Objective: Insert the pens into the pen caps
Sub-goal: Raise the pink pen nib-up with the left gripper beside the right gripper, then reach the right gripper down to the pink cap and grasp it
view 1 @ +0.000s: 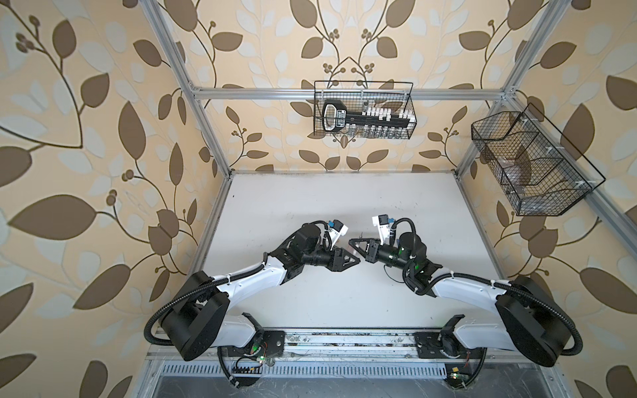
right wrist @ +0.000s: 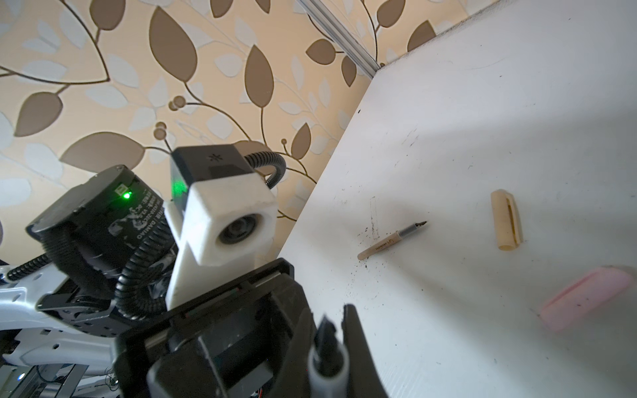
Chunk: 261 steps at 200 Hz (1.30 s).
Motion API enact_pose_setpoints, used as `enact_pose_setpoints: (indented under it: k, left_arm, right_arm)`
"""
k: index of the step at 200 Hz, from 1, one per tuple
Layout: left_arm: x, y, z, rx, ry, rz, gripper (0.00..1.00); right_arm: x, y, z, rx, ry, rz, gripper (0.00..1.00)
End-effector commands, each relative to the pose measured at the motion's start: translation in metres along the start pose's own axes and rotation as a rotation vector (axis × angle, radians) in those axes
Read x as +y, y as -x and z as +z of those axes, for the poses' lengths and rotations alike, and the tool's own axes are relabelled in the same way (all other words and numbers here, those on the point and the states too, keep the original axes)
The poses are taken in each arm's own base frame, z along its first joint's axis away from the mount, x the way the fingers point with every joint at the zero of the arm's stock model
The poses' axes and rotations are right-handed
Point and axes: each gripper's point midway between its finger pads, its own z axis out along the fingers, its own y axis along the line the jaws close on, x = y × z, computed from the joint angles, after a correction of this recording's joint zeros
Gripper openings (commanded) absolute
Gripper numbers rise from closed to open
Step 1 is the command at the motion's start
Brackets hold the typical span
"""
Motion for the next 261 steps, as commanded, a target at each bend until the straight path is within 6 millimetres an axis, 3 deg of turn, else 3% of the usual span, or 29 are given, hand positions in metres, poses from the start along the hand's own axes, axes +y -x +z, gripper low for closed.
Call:
enact_pose_setpoints:
  k: [1, 47, 107, 123, 139, 157, 183, 210, 236, 261]
  left_arm:
    - [-0.014, 0.007, -0.001, -0.002, -0.051, 0.053, 0.39]
    - [-0.016, 0.010, -0.002, -0.006, -0.054, 0.061, 0.32]
    - [-0.016, 0.013, -0.006, -0.018, -0.025, 0.088, 0.10]
    - [-0.014, 0.014, -0.009, -0.024, 0.004, 0.103, 0.09]
    - [-0.009, 0.015, -0.013, -0.021, 0.056, 0.125, 0.07]
    - [0.001, 0.016, -0.018, -0.027, 0.135, 0.156, 0.06]
    - [0.018, 0.016, -0.030, -0.016, 0.275, 0.215, 0.05]
    - [0.019, 0.019, -0.039, -0.017, 0.325, 0.294, 0.05]
    - [0.015, 0.019, -0.043, -0.048, 0.309, 0.337, 0.04]
    - [0.019, 0.013, -0.048, -0.070, 0.327, 0.354, 0.05]
  right_arm:
    - [0.014, 0.016, 0.003, -0.044, 0.033, -0.029, 0.00]
    - [0.013, 0.011, 0.006, -0.035, 0.038, -0.022, 0.00]
    - [0.015, 0.011, 0.005, -0.040, 0.047, -0.018, 0.00]
    - [0.015, 0.011, 0.003, -0.039, 0.036, -0.026, 0.00]
    - [0.014, 0.015, -0.001, -0.040, 0.007, -0.048, 0.25]
    - [0.011, 0.026, -0.013, -0.052, -0.061, -0.086, 0.43]
    - [-0.024, 0.035, -0.042, 0.030, -0.355, -0.136, 0.46]
    - [-0.059, 0.035, -0.061, 0.161, -0.552, -0.151, 0.48]
    - [-0.091, 0.031, -0.059, 0.320, -0.736, -0.203, 0.49]
    - [-0.109, 0.019, -0.038, 0.442, -0.785, -0.232, 0.51]
